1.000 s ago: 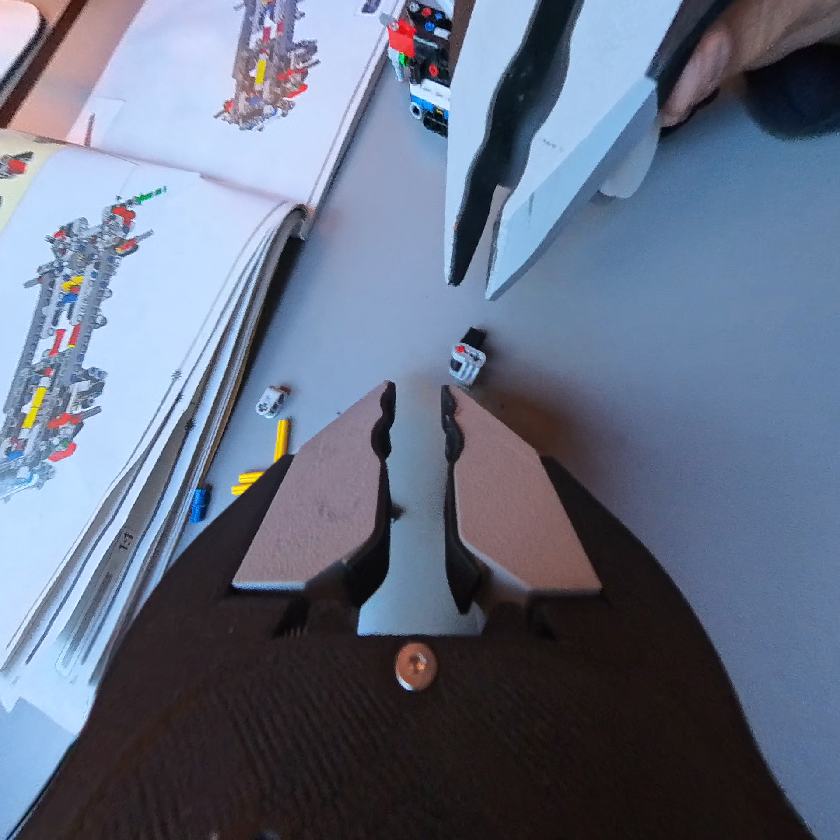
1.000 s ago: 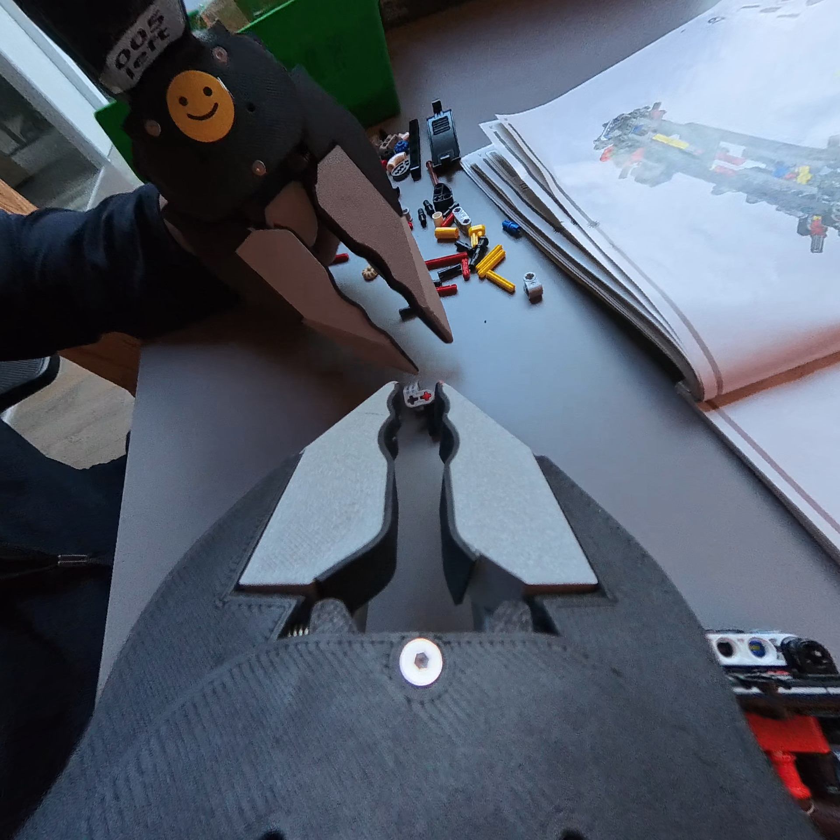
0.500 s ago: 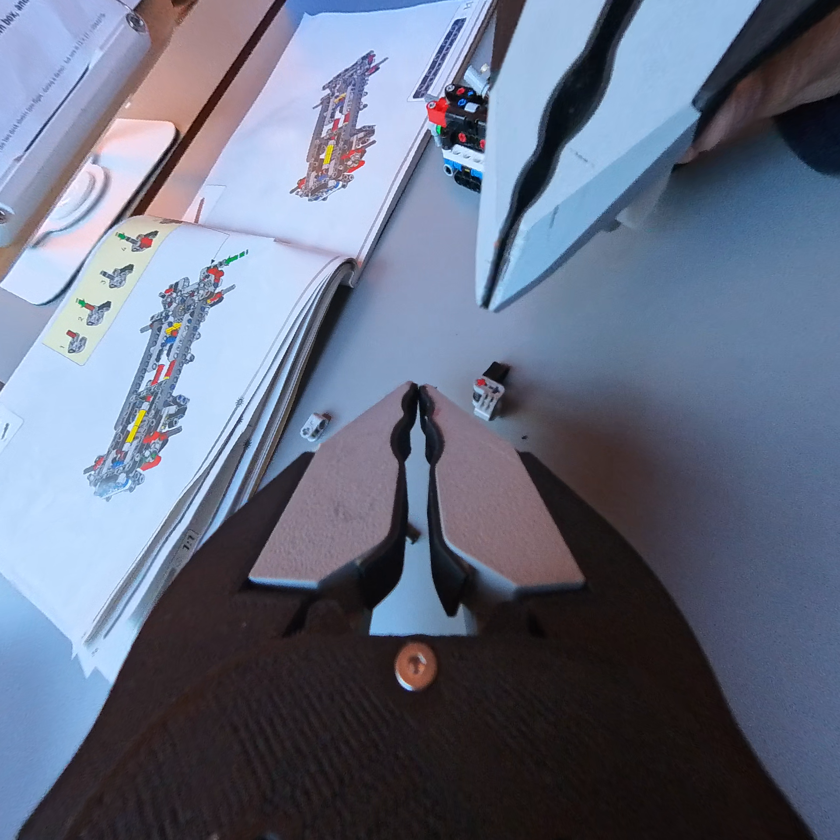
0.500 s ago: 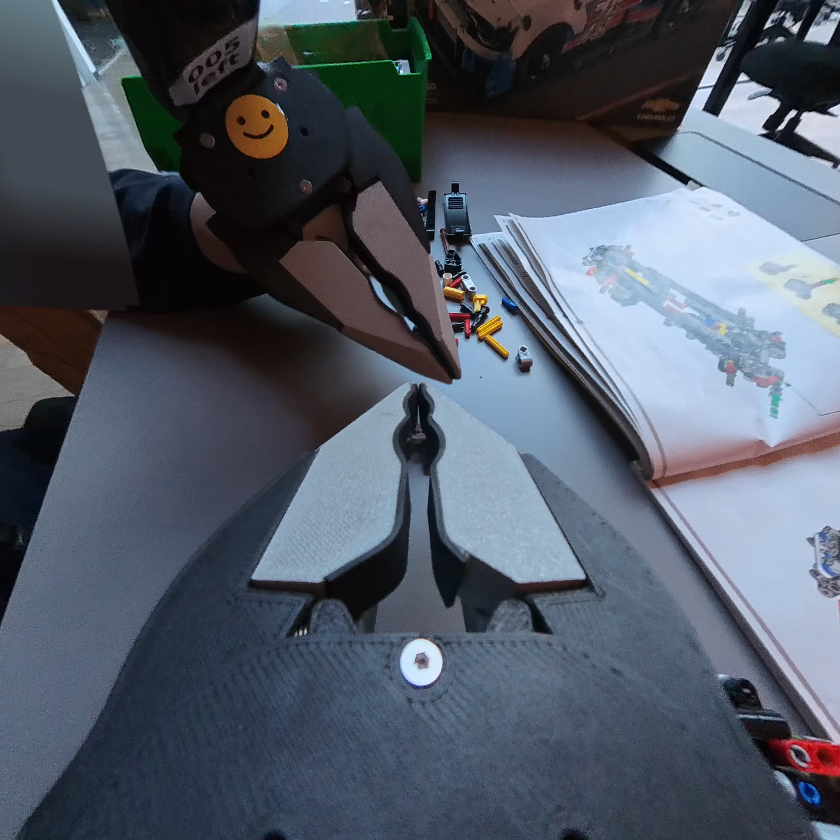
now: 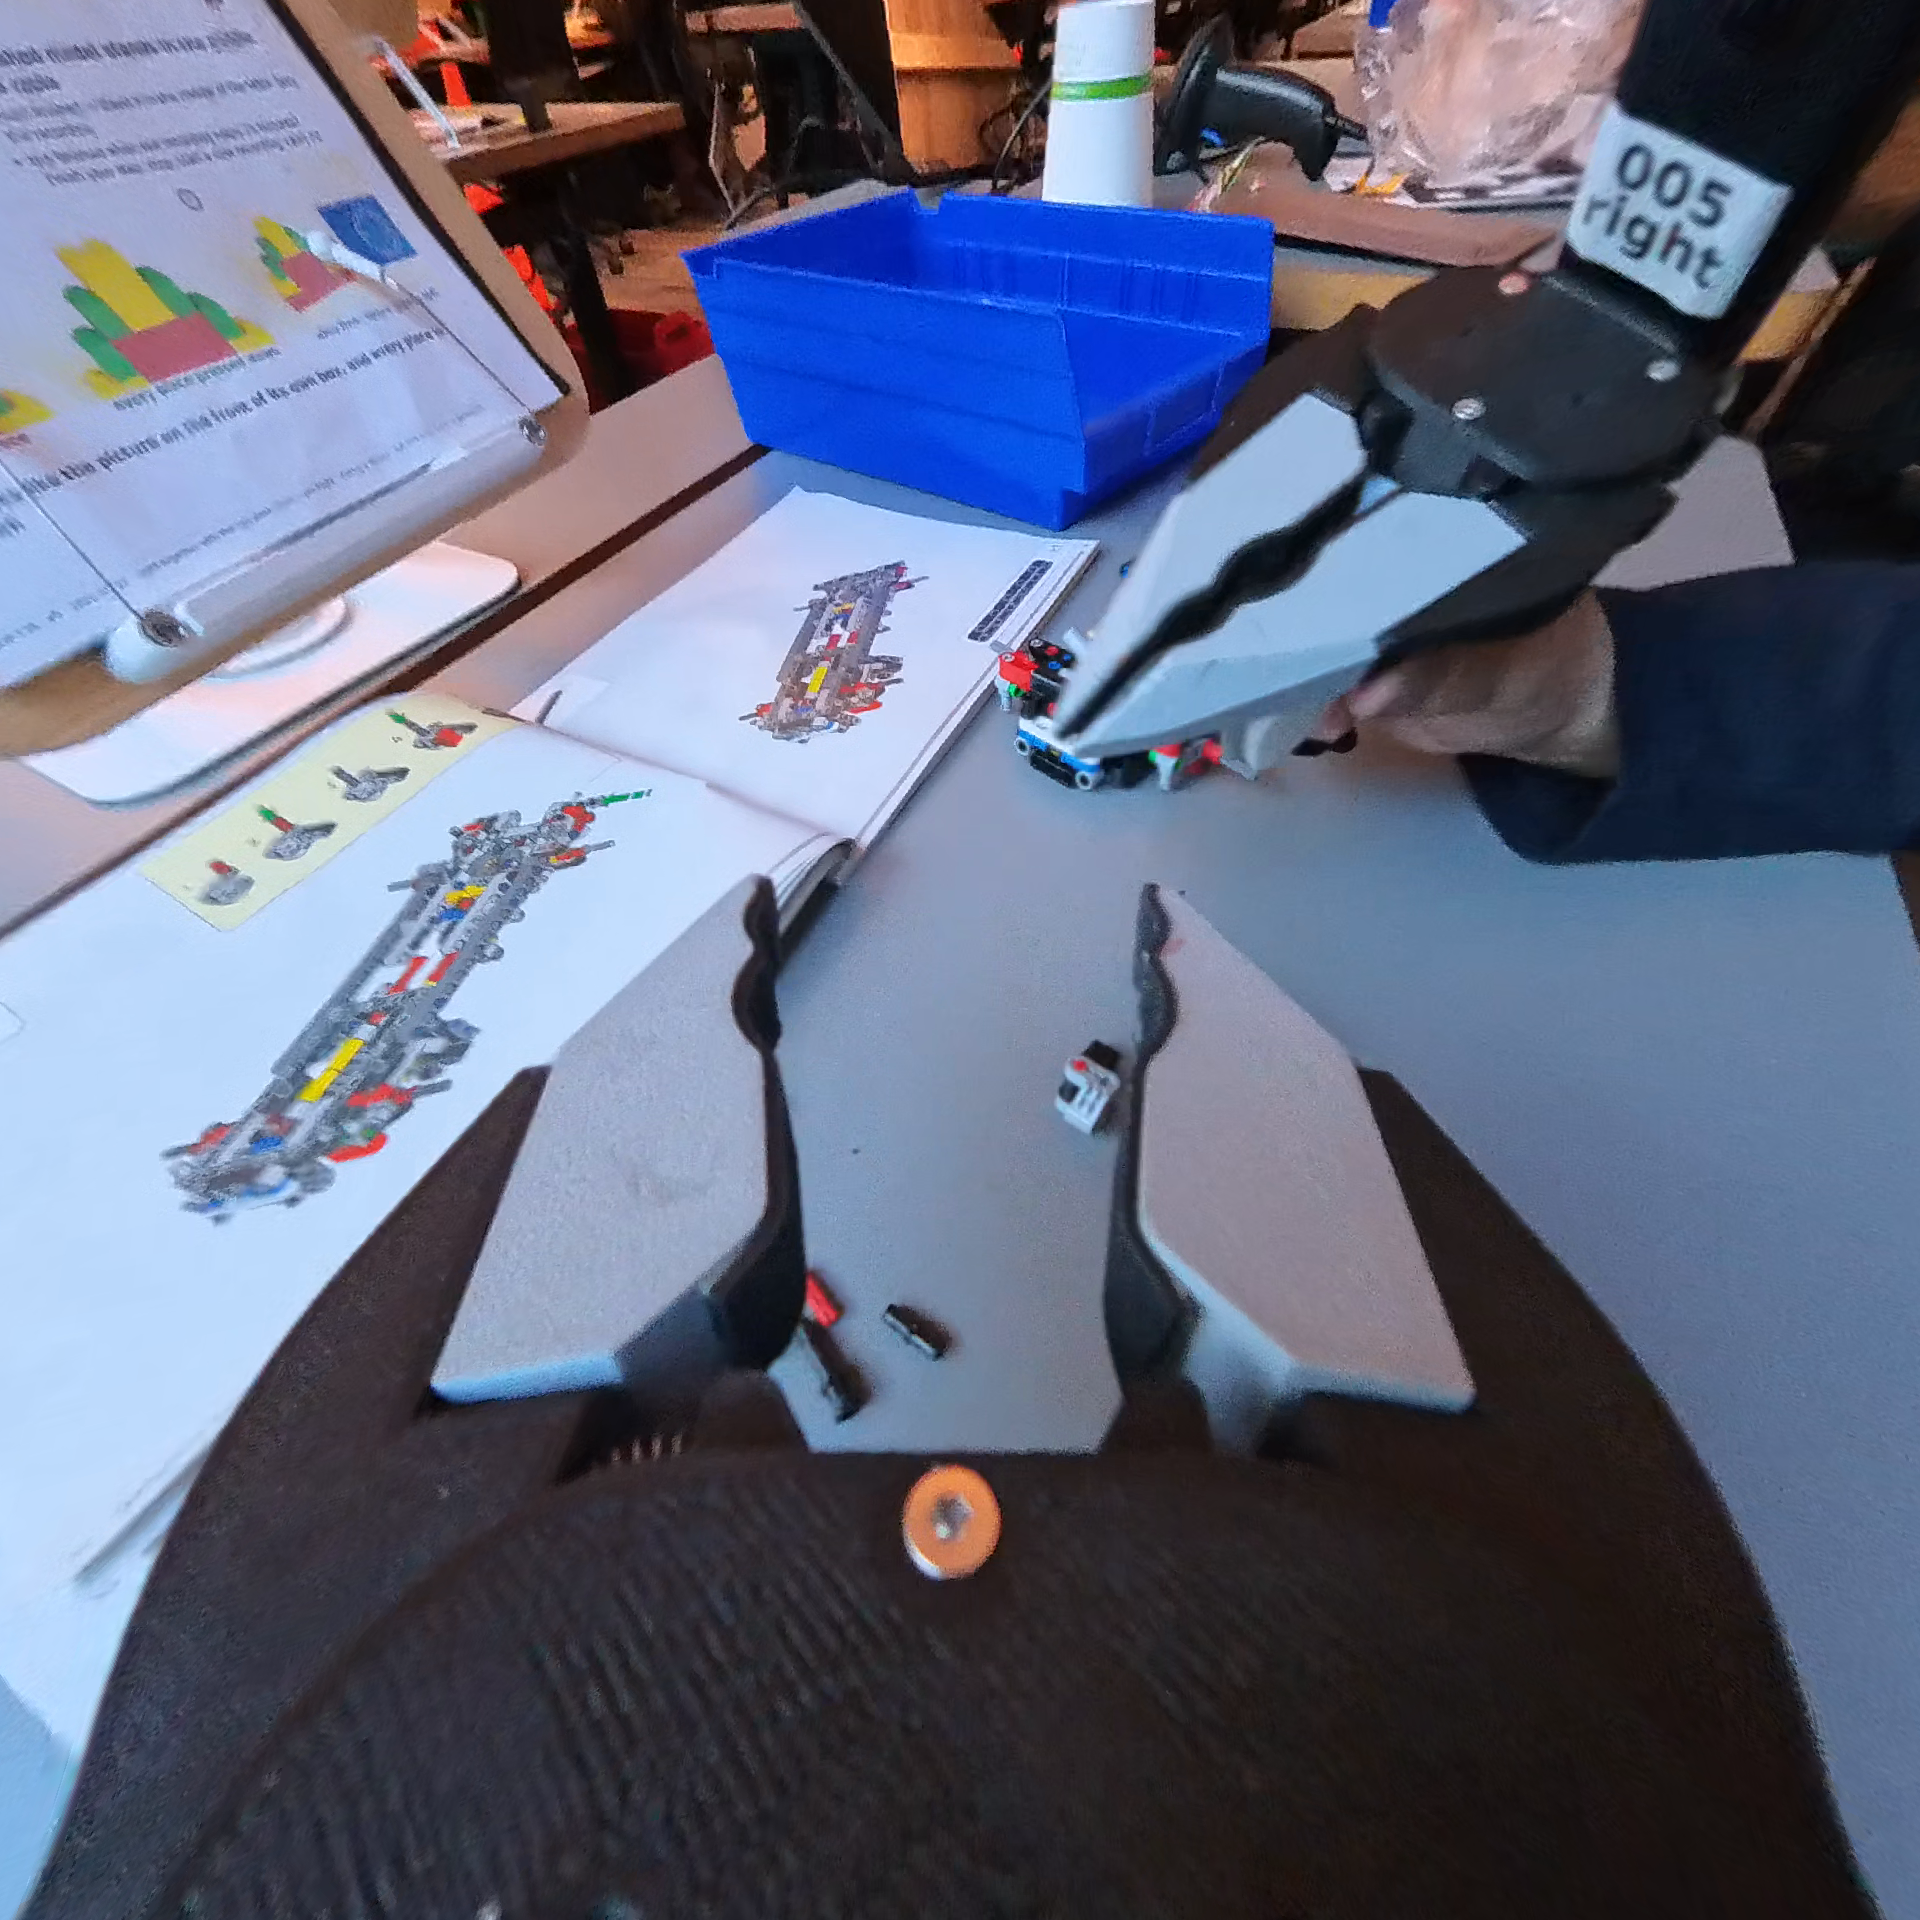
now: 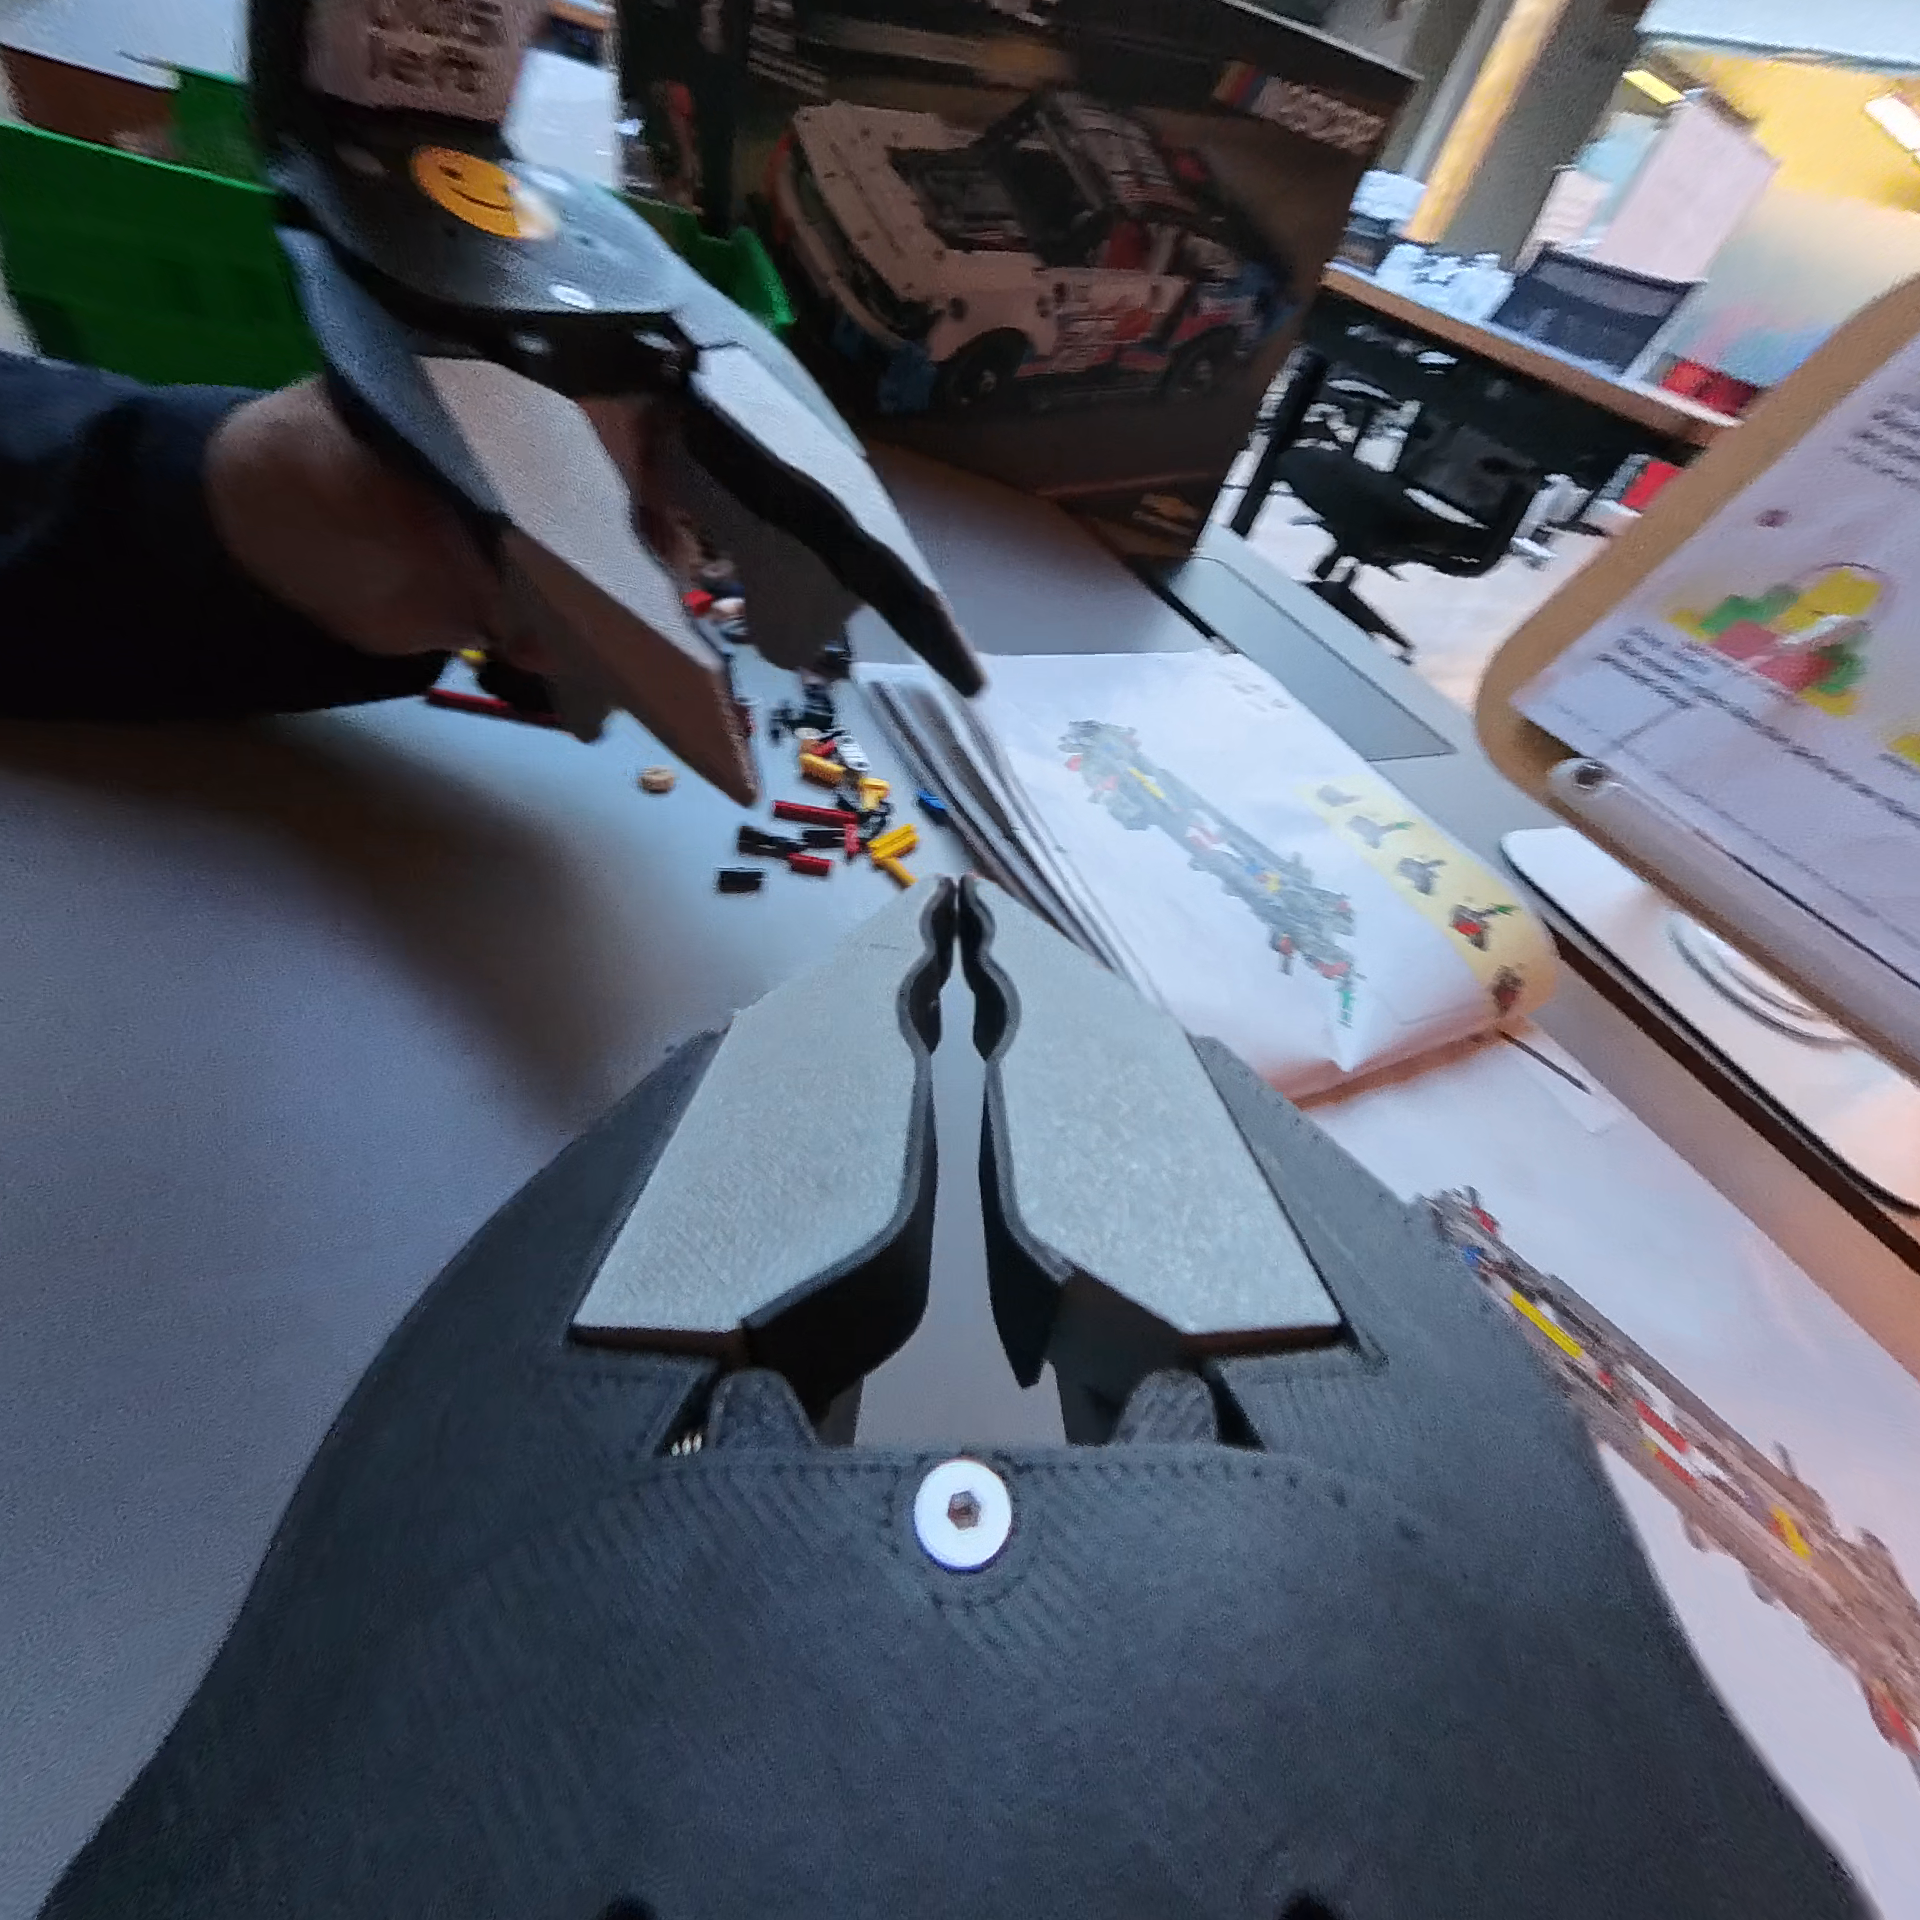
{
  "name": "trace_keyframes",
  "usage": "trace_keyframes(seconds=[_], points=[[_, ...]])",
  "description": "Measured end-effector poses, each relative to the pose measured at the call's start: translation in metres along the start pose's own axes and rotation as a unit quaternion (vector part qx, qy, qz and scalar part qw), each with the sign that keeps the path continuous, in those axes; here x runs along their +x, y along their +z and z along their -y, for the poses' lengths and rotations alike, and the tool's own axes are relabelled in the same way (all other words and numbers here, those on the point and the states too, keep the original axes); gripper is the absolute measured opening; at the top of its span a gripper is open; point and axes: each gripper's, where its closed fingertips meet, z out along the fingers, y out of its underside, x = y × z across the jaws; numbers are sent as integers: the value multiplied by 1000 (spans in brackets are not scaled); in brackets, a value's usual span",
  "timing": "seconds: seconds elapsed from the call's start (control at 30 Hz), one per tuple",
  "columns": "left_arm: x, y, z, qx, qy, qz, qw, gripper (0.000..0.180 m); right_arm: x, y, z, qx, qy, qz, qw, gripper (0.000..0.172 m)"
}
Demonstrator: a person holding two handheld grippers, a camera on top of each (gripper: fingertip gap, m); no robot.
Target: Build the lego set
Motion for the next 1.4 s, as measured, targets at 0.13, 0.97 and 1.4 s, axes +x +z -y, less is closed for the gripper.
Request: trace_keyframes(seconds=[0.13, 0.97, 1.4], points=[[-6, -9, 7, 4, 63, 49, 997, 69, 11, -1, -8, -11, 31, -31, 999, 30], [-51, -72, -33, -99, -12, 22, 995, 37, -48, 8, 9, 28, 154, 122, 980, 21], [-66, -55, -47, -75, -32, 57, 995, 22, -119, -2, 11, -5, 123, 263, 957, 27]])
